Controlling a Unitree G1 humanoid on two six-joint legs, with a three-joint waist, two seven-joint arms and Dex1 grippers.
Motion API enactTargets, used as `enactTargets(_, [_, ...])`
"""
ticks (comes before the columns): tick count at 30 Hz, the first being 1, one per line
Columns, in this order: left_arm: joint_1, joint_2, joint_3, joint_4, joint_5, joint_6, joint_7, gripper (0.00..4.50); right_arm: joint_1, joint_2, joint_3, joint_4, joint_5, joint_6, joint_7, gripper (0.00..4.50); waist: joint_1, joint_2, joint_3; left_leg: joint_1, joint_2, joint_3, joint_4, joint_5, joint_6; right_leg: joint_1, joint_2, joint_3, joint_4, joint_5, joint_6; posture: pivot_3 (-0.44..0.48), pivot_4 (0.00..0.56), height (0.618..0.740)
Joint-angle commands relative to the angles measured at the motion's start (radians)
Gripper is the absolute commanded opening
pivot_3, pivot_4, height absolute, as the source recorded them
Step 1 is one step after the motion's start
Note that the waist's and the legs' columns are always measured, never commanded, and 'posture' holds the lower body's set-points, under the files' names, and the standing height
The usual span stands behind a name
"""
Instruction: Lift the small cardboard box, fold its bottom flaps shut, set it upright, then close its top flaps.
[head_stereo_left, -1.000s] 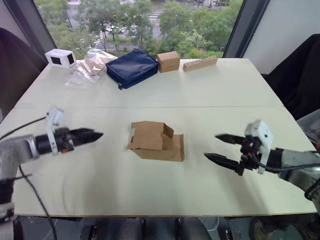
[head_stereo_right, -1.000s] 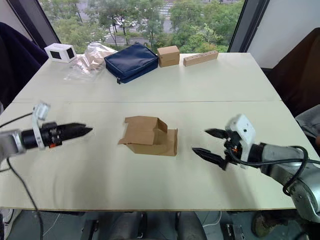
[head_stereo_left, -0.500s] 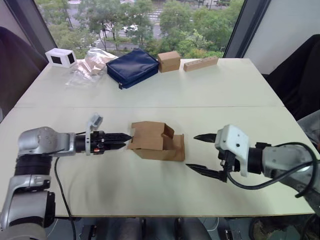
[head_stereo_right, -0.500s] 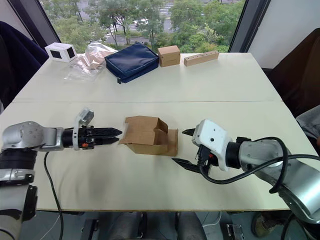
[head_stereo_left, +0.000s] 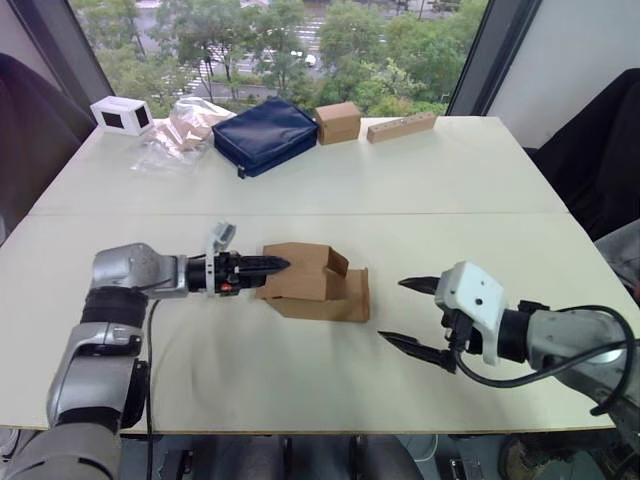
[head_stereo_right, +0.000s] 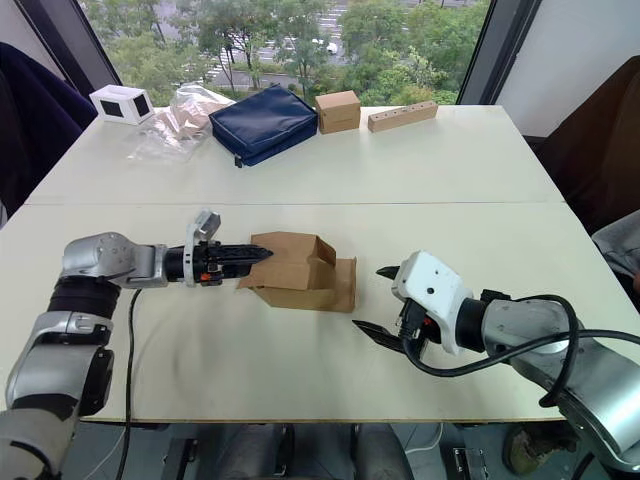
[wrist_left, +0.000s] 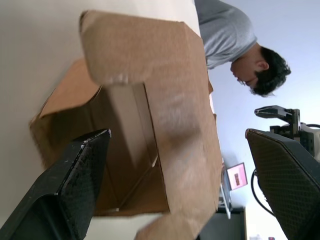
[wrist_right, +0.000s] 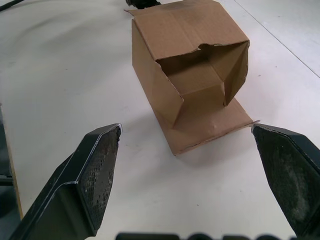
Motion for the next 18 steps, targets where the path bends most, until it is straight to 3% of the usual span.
enactTargets(1, [-0.041,-0.013,-0.029,0.041,0.04,-0.058,-0.067,4.44,-0.028,-0.002,-0.052,-0.058,0.048,0.034,-0.024,4.33,0.0,0.0,0.0,0.0,0.0,0.0,0.0,0.0,0.0,0.0,0.0,0.0,0.0,0.0,0.0,0.0,0.15,0.74])
enactTargets(8, [-0.076,-0.053,-0.07,0.089,0.083,-0.085,-0.153,4.44,-0.046,-0.001,-0.067,-0.077,0.085,0.089,-0.066,4.33,-0.001,0.0,0.0,0.0,0.0,0.0,0.0,0.0,0.0,0.0,0.0,0.0,0.0,0.0,0.0,0.0,0.15,0.74])
enactTargets(12, [-0.096,-0.068,-0.067,0.124,0.102,-0.104,-0.181,3.55,-0.043,0.005,-0.064,-0.081,0.09,0.098,-0.085,4.5,-0.001,0.0,0.0,0.0,0.0,0.0,0.0,0.0,0.0,0.0,0.0,0.0,0.0,0.0,0.0,0.0,0.15,0.74])
enactTargets(18, [-0.097,-0.072,-0.076,0.125,0.121,-0.106,-0.211,1.2,-0.025,0.01,-0.066,-0.08,0.086,0.093,-0.094,4.5,-0.001,0.0,0.0,0.0,0.0,0.0,0.0,0.0,0.0,0.0,0.001,0.0,0.0,0.0,0.0,0.0,0.15,0.74])
